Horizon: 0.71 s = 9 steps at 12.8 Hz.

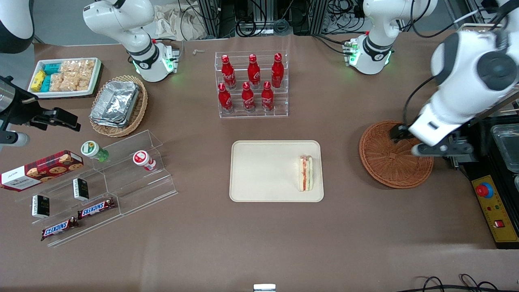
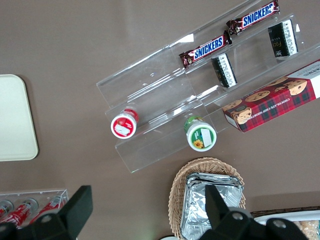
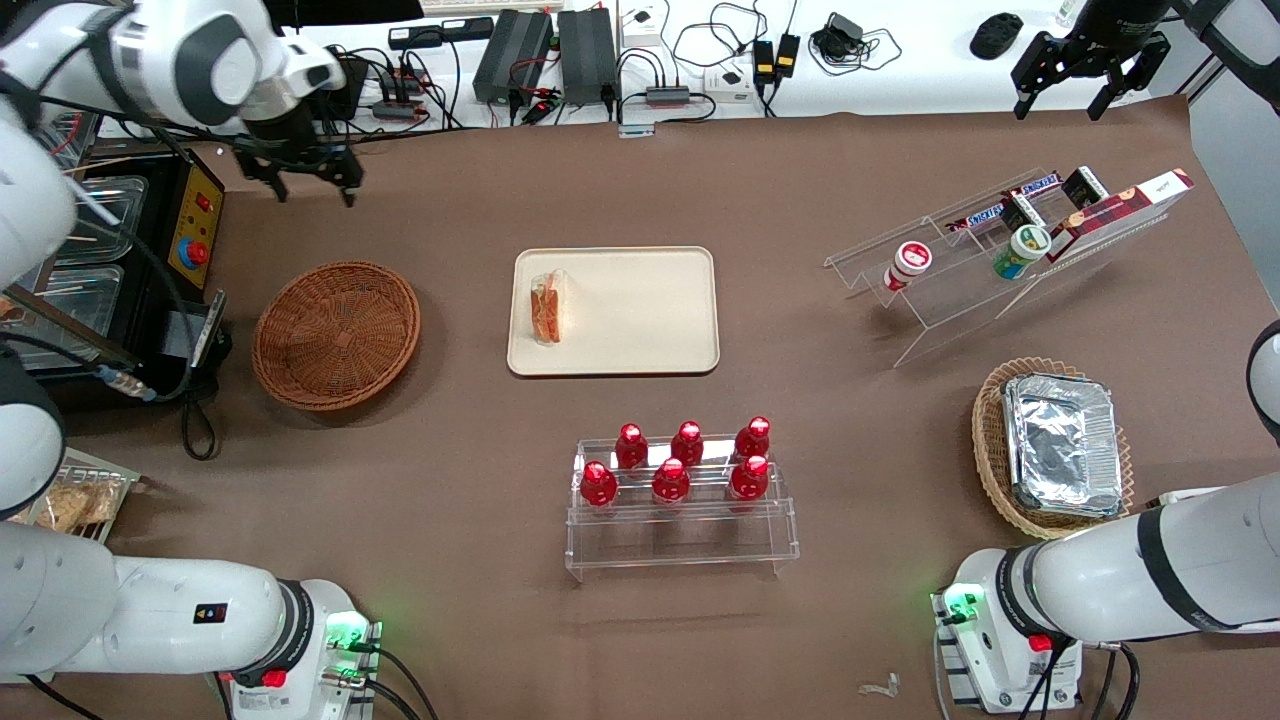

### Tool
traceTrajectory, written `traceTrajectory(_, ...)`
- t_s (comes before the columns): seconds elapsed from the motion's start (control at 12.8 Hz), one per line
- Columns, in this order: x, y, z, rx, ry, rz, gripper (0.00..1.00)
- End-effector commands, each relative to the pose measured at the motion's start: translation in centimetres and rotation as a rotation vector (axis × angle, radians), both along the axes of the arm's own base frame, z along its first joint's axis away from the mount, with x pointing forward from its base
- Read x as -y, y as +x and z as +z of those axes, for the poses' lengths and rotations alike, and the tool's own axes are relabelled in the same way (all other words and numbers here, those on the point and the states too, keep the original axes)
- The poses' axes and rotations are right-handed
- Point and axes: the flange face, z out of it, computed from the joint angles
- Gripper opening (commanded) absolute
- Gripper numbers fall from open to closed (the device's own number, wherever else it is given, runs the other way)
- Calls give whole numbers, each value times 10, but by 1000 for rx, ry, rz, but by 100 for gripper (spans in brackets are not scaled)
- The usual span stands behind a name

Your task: Place sandwich from basket to tray

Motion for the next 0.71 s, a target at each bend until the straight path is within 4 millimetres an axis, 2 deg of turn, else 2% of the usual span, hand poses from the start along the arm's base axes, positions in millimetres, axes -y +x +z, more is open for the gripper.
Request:
traceTrajectory(0.0,-33,-10,22,-44,-26,-98,100)
traceTrajectory(0.08,-44,-5,34,-35,-22,-91,100)
traceTrajectory(0.24,-47,3,50,-14,-8,-121,100)
traceTrajectory(0.39,-61,10,55,-19,-10,-135,100)
traceTrajectory(0.63,-66,9,57,-39,24,-188,100)
